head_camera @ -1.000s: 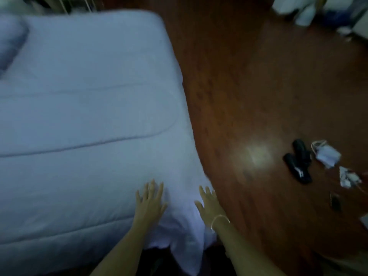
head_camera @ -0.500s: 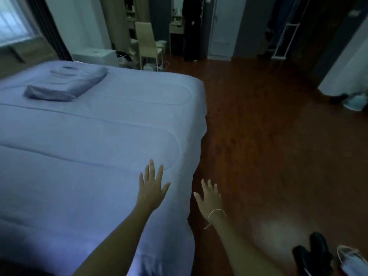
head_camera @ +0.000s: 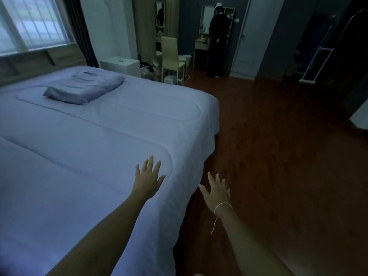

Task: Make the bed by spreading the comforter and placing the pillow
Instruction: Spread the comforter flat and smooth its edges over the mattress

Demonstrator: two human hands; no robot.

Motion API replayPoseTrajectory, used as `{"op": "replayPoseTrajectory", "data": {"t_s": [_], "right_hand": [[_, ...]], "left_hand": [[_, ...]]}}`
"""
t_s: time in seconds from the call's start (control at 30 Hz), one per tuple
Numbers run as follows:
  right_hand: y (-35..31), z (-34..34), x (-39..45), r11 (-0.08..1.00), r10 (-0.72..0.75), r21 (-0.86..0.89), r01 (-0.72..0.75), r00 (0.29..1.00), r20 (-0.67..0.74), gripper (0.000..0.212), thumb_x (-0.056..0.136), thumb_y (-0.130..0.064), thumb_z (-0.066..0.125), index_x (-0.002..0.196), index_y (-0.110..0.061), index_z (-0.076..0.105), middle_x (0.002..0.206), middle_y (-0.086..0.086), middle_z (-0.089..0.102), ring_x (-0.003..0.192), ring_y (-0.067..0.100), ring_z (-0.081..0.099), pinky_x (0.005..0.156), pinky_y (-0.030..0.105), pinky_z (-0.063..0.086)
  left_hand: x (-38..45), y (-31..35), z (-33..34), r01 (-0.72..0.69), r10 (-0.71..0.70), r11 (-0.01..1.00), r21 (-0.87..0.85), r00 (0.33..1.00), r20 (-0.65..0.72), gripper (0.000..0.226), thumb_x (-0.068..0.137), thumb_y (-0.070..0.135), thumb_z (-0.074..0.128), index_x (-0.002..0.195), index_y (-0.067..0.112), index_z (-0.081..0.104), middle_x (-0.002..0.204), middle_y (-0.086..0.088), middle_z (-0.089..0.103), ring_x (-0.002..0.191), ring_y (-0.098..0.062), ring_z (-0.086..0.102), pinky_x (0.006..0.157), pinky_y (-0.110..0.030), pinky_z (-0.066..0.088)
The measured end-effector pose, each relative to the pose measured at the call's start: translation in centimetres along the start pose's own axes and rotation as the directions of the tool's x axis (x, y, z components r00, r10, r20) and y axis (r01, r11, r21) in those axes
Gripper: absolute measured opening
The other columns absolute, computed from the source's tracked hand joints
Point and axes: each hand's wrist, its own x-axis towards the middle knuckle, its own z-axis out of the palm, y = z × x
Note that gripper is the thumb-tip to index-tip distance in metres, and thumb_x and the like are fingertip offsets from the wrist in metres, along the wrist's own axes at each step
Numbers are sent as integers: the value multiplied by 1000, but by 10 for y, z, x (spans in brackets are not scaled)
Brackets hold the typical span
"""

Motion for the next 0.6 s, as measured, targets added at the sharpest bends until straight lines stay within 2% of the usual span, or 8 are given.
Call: {"op": "replayPoseTrajectory", "data": {"t_s": [0.1, 0.2, 0.3, 0.43, 0.6], "right_hand": [[20, -25, 57, 1000, 0, -17, 0, 1000, 2, 62, 94, -56, 32, 149, -32, 14, 159, 3, 11, 147, 26, 7, 118, 52, 6], [35, -51, 109, 1000, -21, 7, 21, 1000, 1, 57, 93, -52, 39, 145, -31, 27, 154, -2, 31, 143, 19, 25, 119, 51, 9], [46, -82, 157, 999, -48, 23, 48, 999, 2, 56, 92, -49, 45, 143, -29, 33, 150, -6, 37, 139, 15, 32, 119, 49, 14], [67, -122, 246, 990, -110, 83, 113, 993, -43, 56, 91, -43, 50, 142, -25, 36, 148, -3, 40, 137, 15, 36, 115, 44, 29], [106, -140, 357, 988, -140, 70, 141, 990, -14, 61, 89, -46, 51, 144, -28, 32, 152, 0, 33, 139, 21, 32, 115, 44, 29]], "left_hand": [[53, 23, 13, 10, -11, 998, -59, 1000, -5, 50, 99, 41, 32, 145, 21, 31, 158, -8, 17, 141, -24, 30, 117, -47, 14], [111, 46, 22, 38, -37, 990, -137, 999, 15, 42, 98, 33, 38, 138, 20, 44, 151, -6, 36, 129, -25, 47, 109, -40, 34], [164, 71, 18, 56, -59, 977, -207, 998, -8, 40, 97, 29, 42, 136, 18, 47, 148, -7, 41, 124, -27, 50, 102, -38, 41], [251, 121, 10, 40, -67, 940, -340, 995, -68, 39, 97, 26, 44, 134, 14, 49, 145, -10, 43, 122, -29, 51, 99, -39, 42], [355, 152, 14, 2, -48, 938, -347, 991, -126, 39, 96, 24, 47, 133, 12, 50, 144, -13, 43, 121, -31, 52, 100, -41, 42]]}}
